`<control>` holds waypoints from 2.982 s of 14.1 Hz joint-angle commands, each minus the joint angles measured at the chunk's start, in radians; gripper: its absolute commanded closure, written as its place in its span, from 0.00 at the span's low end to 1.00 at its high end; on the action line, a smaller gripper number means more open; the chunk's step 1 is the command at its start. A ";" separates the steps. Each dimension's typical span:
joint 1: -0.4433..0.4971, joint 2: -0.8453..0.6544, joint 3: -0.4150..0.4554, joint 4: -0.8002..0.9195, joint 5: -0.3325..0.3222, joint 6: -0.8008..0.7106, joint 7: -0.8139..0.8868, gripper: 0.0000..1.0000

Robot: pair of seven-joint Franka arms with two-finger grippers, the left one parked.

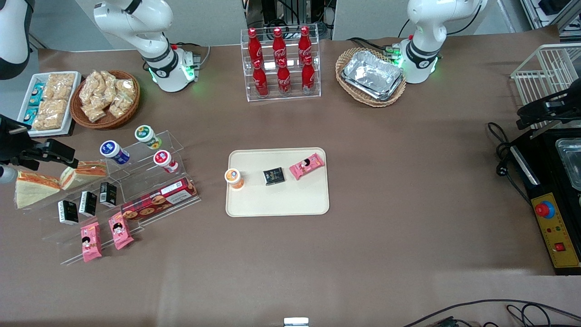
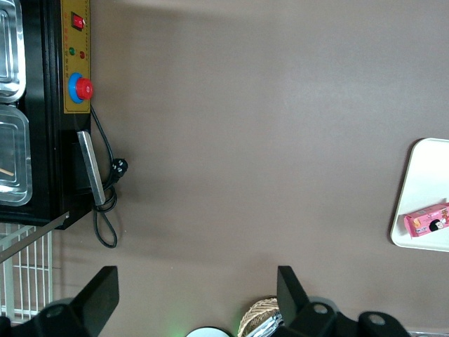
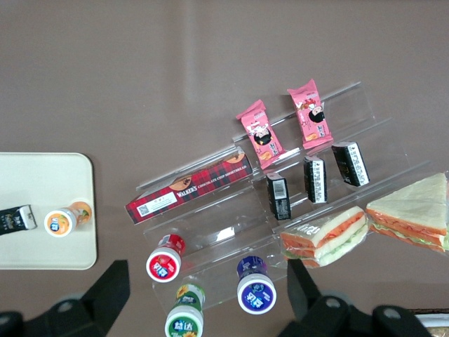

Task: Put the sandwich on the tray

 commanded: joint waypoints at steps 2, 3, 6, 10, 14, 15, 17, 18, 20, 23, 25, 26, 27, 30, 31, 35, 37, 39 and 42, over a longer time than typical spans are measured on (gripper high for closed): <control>-0.012 0.000 0.003 0.001 0.016 -0.015 -0.015 0.00; -0.012 0.000 0.002 0.002 0.014 -0.015 -0.017 0.00; -0.026 0.000 -0.010 -0.005 0.016 -0.018 -0.026 0.00; -0.072 -0.003 -0.014 -0.008 0.013 -0.036 -0.137 0.00; -0.132 -0.003 -0.014 -0.011 0.001 -0.039 -0.490 0.00; -0.146 -0.006 -0.024 -0.011 -0.004 -0.044 -0.588 0.00; -0.173 -0.010 -0.030 -0.011 -0.001 -0.050 -0.795 0.00; -0.196 -0.008 -0.035 -0.011 0.008 -0.050 -0.854 0.00; -0.222 -0.002 -0.037 -0.019 0.008 -0.059 -0.981 0.00; -0.239 0.018 -0.040 -0.034 0.004 -0.050 -1.176 0.00; -0.243 0.023 -0.040 -0.036 -0.007 -0.050 -1.283 0.00; -0.239 0.027 -0.040 -0.036 -0.027 -0.048 -1.372 0.00; -0.236 0.032 -0.040 -0.037 -0.036 -0.047 -1.438 0.00; -0.247 0.064 -0.037 -0.053 -0.027 0.007 -1.696 0.00; -0.255 0.070 -0.038 -0.063 -0.024 0.025 -1.760 0.00; -0.258 0.099 -0.038 -0.067 -0.024 0.073 -1.948 0.00; -0.273 0.124 -0.038 -0.067 -0.015 0.082 -2.002 0.00; -0.276 0.138 -0.040 -0.067 -0.010 0.096 -2.066 0.00; -0.316 0.168 -0.038 -0.074 -0.009 0.113 -2.163 0.00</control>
